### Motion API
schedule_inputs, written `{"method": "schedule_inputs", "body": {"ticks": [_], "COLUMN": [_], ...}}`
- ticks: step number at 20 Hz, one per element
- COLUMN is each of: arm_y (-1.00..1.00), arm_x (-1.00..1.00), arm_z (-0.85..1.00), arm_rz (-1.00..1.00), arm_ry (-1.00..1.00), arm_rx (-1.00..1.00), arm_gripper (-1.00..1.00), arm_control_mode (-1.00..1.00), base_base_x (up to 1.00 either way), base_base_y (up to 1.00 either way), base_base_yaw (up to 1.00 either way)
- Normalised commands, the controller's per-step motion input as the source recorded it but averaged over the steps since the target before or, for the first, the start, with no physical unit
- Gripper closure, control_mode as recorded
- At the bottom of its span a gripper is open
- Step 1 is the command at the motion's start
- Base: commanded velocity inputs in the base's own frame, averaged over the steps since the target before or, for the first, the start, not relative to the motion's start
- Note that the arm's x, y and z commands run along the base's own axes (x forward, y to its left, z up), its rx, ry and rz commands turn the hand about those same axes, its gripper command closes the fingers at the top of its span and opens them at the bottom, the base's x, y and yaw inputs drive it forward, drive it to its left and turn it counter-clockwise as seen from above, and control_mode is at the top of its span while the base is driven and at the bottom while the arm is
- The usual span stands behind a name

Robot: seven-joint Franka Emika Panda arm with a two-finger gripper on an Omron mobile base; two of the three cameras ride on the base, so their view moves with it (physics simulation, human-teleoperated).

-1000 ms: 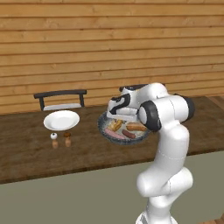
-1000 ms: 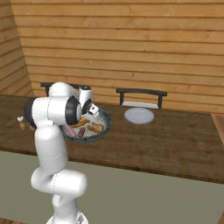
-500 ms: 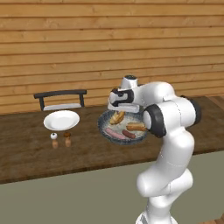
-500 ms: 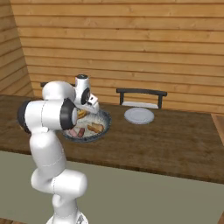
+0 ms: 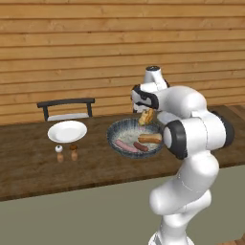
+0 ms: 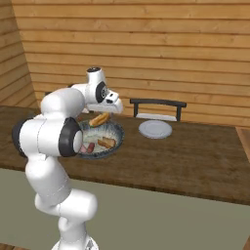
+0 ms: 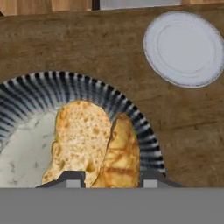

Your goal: Place one bun and one sausage from the bowl on each plate.

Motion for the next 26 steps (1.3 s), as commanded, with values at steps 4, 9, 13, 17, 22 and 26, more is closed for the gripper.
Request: {"method": "schedule_inputs", "body": {"ticks": [4,9,13,17,22,26], "arm_y": [-1.00,-1.00,-0.83,-0.54,-0.28,-0.52], "arm_x": [-0.09,0.25,0.74,0.78,0.67,0.53], "arm_z": [0.31,0.00,-0.12,-0.21,-0.06,-0.10], "arm_rz": [0.13,0.12,0.05,0.03,0.01,0.11], "arm_ry": [0.02,0.06,0.16,0.06,0.09,0.11], "arm_rx": [-0.09,0.00,0.00,0.00,0.06,0.21], "arm_gripper": [1.00,1.00,1.00,1.00,1.00,1.00], "arm_control_mode": [-1.00,-1.00,-1.00,-1.00,-1.00,-1.00], "base_base_x": [0.00,0.00,0.00,0.00,0.00,0.00], "base_base_y": [0.00,0.00,0.00,0.00,0.00,0.00], "base_base_yaw": [0.00,0.00,0.00,0.00,0.00,0.00]}}
